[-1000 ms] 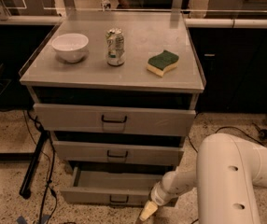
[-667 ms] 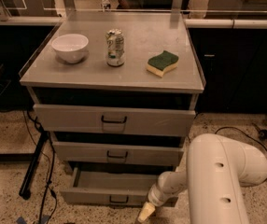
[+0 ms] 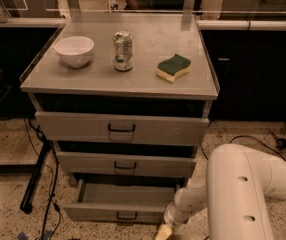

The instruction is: Open bottom drawer

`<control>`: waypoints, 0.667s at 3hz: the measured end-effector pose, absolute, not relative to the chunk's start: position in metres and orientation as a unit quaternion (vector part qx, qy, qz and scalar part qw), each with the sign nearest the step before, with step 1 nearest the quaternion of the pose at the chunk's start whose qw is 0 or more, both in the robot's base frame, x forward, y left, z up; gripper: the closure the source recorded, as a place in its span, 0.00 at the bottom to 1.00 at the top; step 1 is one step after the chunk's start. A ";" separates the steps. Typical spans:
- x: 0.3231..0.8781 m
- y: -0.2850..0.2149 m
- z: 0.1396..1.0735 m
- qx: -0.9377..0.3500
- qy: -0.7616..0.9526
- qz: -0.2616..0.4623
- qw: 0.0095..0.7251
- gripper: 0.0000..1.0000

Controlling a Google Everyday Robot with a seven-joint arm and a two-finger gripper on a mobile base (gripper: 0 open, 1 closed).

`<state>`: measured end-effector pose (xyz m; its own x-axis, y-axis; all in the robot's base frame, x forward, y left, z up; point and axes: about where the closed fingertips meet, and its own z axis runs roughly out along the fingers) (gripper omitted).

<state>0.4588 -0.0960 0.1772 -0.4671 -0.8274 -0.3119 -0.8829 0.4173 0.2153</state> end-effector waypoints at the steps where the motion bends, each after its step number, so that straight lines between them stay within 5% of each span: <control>1: 0.407 -0.124 0.213 -0.499 0.845 0.180 0.065 0.00; 2: 0.367 -0.126 0.218 -0.507 0.839 0.192 0.038 0.00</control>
Offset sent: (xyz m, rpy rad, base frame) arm -0.0474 -0.0263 0.0339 -0.0088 0.0282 -0.0200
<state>0.3669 -0.1257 0.2176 -0.4825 -0.8368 -0.2588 -0.8660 0.4115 0.2842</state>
